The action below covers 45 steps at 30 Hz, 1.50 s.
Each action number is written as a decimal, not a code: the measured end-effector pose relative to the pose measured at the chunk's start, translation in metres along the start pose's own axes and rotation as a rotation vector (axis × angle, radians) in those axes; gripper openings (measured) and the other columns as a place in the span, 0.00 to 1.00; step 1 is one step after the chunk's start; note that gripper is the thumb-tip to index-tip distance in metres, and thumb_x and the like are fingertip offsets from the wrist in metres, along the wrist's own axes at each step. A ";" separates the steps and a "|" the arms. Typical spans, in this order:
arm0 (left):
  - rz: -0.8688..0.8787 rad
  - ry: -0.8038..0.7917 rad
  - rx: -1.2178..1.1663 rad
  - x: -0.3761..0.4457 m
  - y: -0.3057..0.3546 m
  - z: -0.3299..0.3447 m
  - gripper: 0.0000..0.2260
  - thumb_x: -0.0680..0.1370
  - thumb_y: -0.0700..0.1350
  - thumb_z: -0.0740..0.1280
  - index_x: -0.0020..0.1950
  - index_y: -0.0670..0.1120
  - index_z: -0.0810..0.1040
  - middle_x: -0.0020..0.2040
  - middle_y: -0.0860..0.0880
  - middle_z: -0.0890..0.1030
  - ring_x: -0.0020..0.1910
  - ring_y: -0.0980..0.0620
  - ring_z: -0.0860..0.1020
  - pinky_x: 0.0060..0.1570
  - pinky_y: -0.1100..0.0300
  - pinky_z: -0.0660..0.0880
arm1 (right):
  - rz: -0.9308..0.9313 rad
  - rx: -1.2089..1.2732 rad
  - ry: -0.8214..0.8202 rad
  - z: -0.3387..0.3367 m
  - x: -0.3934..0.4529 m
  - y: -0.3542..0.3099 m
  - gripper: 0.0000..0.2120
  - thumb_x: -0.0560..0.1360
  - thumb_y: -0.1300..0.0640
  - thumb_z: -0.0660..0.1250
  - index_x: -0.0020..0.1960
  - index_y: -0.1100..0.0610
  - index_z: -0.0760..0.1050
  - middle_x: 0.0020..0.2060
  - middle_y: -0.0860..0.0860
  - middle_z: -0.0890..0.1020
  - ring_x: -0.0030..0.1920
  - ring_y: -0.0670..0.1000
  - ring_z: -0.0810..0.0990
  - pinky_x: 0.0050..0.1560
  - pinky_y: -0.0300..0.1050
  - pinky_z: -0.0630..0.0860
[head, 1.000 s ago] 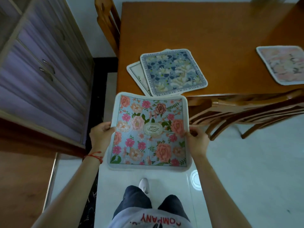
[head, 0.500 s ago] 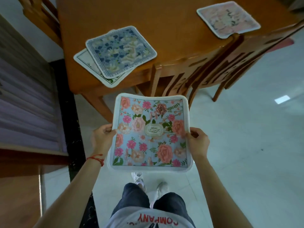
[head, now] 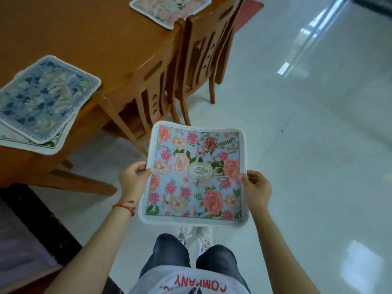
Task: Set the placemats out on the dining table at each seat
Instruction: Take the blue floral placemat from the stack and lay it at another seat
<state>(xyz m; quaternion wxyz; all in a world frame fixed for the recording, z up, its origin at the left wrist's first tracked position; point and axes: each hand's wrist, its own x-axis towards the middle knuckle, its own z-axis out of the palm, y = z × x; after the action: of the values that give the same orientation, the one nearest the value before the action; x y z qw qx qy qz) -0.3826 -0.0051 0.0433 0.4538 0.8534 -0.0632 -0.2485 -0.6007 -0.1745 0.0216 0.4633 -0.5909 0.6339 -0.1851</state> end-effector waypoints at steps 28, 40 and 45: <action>0.268 -0.426 0.270 0.090 0.150 0.270 0.11 0.72 0.34 0.68 0.54 0.36 0.78 0.47 0.42 0.81 0.45 0.45 0.79 0.52 0.53 0.76 | 0.253 0.183 0.479 -0.118 0.146 0.041 0.08 0.71 0.61 0.68 0.50 0.60 0.78 0.39 0.52 0.80 0.40 0.49 0.78 0.37 0.30 0.71; 0.298 -0.393 0.261 0.130 0.269 0.400 0.09 0.73 0.36 0.68 0.53 0.39 0.80 0.43 0.46 0.80 0.42 0.47 0.79 0.49 0.56 0.76 | 0.211 0.231 0.465 -0.197 0.310 -0.011 0.06 0.71 0.61 0.68 0.48 0.58 0.77 0.36 0.49 0.78 0.37 0.47 0.76 0.38 0.31 0.72; 0.301 -0.414 0.236 0.165 0.315 0.452 0.10 0.74 0.38 0.67 0.54 0.40 0.79 0.45 0.46 0.80 0.42 0.48 0.79 0.48 0.57 0.77 | 0.205 0.241 0.480 -0.210 0.381 -0.035 0.06 0.71 0.62 0.68 0.48 0.58 0.77 0.36 0.49 0.78 0.36 0.45 0.76 0.34 0.27 0.72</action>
<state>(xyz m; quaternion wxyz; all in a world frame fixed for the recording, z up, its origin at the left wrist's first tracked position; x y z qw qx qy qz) -0.4200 -0.5791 0.0266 0.3608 0.8124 -0.3092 -0.3380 -0.7011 -0.5990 0.0141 0.3832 -0.4037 0.7554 -0.3459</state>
